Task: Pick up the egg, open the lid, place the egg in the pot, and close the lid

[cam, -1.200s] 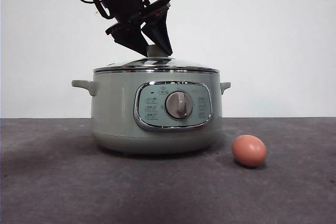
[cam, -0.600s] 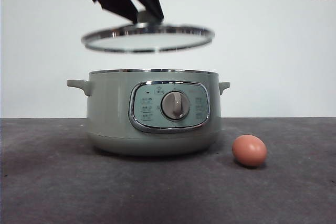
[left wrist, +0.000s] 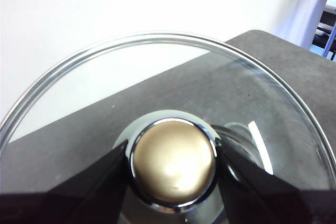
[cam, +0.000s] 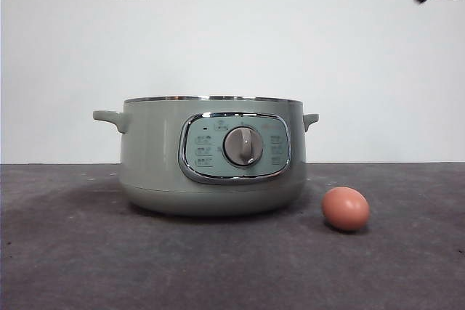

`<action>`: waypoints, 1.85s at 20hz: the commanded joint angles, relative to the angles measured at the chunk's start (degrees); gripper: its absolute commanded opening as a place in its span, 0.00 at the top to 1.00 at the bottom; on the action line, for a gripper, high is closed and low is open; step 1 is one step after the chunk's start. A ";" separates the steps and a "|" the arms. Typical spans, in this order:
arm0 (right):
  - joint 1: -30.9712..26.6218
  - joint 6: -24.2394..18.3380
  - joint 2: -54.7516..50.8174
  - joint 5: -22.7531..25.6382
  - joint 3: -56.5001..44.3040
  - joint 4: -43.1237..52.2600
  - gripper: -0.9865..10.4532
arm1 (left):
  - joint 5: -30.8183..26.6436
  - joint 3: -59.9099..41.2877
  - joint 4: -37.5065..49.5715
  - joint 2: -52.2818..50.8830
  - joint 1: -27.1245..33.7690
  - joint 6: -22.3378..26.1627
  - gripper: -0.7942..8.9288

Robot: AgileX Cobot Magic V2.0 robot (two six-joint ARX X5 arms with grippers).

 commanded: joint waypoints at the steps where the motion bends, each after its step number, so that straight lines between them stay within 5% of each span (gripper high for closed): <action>1: 2.89 0.68 3.74 -0.26 0.17 1.49 0.39 | -0.04 0.42 -1.99 -4.48 1.01 -0.17 0.93; 8: 12.98 2.23 18.51 6.71 0.17 6.99 0.39 | -0.11 0.39 -13.88 -15.37 1.22 -0.92 0.93; 22: 20.41 8.72 36.54 17.49 0.17 15.87 0.41 | -0.20 0.39 -24.04 -21.90 1.22 -1.70 0.93; 25: 20.41 9.35 36.63 18.71 0.17 16.31 0.56 | -0.20 0.39 -24.09 -21.90 1.22 -1.70 0.93; 28: 20.41 9.97 36.65 18.67 0.17 16.76 0.57 | -0.20 0.39 -24.06 -21.90 1.22 -1.70 0.93; 30: 20.41 9.94 36.65 18.67 0.15 16.68 0.70 | -0.20 0.39 -24.06 -21.90 1.22 -1.70 0.93; 35: 20.41 10.10 36.65 18.43 0.15 16.11 0.74 | -0.20 0.39 -24.06 -21.90 1.22 -1.62 0.93; 37: 20.41 10.10 36.65 18.45 0.15 15.65 0.89 | -0.20 0.39 -24.06 -21.90 1.22 -1.22 0.93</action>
